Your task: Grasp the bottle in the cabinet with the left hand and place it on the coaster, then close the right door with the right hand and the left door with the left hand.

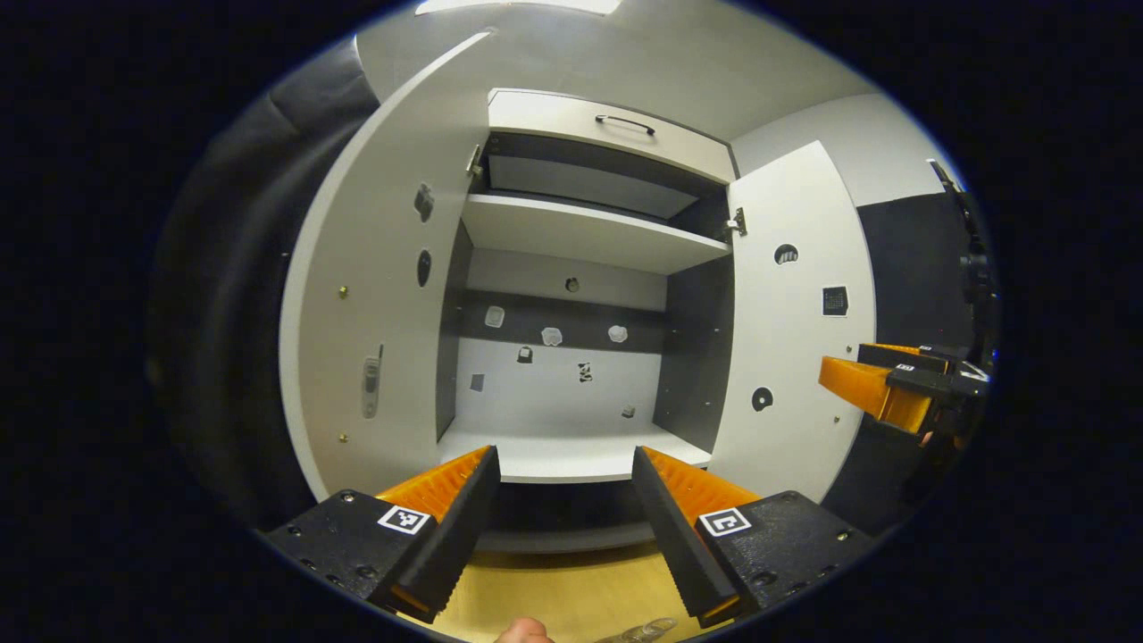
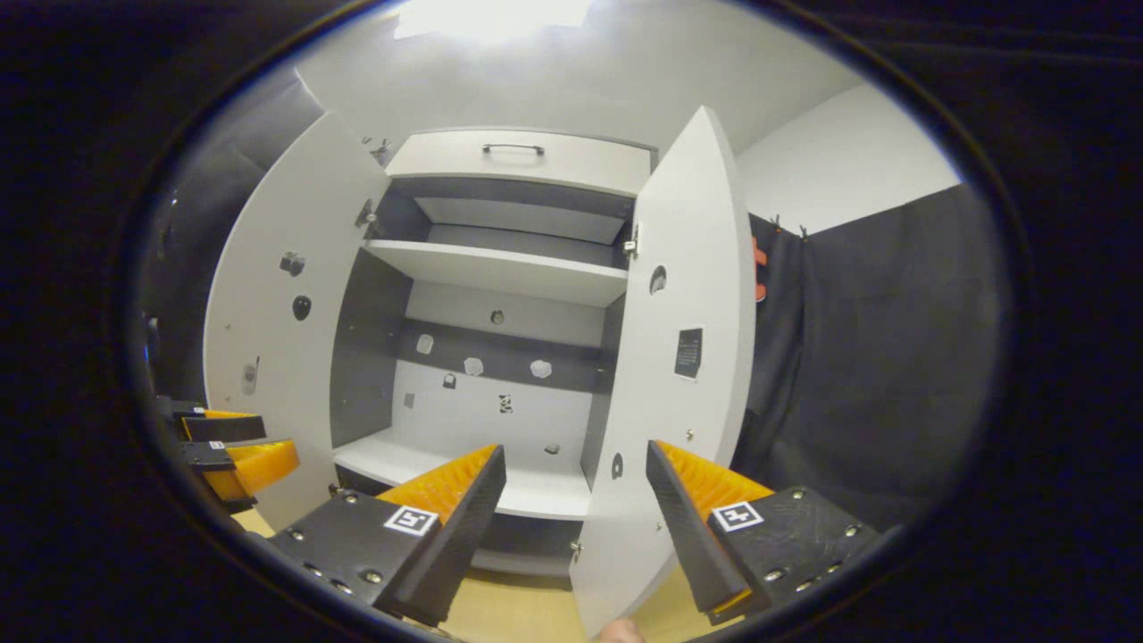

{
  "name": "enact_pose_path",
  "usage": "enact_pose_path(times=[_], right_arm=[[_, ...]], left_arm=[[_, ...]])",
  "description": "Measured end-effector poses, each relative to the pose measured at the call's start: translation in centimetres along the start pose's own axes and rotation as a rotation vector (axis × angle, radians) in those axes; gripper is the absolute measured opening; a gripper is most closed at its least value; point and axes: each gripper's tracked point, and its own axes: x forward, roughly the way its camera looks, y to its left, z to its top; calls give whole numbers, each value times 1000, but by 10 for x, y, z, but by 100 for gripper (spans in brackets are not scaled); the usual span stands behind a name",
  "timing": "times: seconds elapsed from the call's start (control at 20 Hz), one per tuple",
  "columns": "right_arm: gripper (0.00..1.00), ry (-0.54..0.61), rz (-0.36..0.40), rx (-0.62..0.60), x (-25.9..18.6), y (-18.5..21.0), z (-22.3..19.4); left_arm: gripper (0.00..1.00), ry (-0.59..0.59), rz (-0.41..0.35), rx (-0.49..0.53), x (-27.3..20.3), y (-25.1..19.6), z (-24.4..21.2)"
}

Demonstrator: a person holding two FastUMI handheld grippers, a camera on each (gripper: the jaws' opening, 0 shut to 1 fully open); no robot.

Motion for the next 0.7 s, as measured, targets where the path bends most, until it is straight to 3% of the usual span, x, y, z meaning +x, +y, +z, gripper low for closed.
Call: enact_pose_path(times=[0.25, 0.6, 0.7], right_arm=[[96, 26, -82, 34, 6, -49, -6], [94, 75, -26, 114, 21, -41, -22], [99, 75, -15, 120, 19, -37, -21]], left_arm=[[94, -18, 81, 8, -18, 22, 12], [93, -99, 216, 12, -45, 60, 51], [93, -111, 266, 25, -55, 75, 59]])
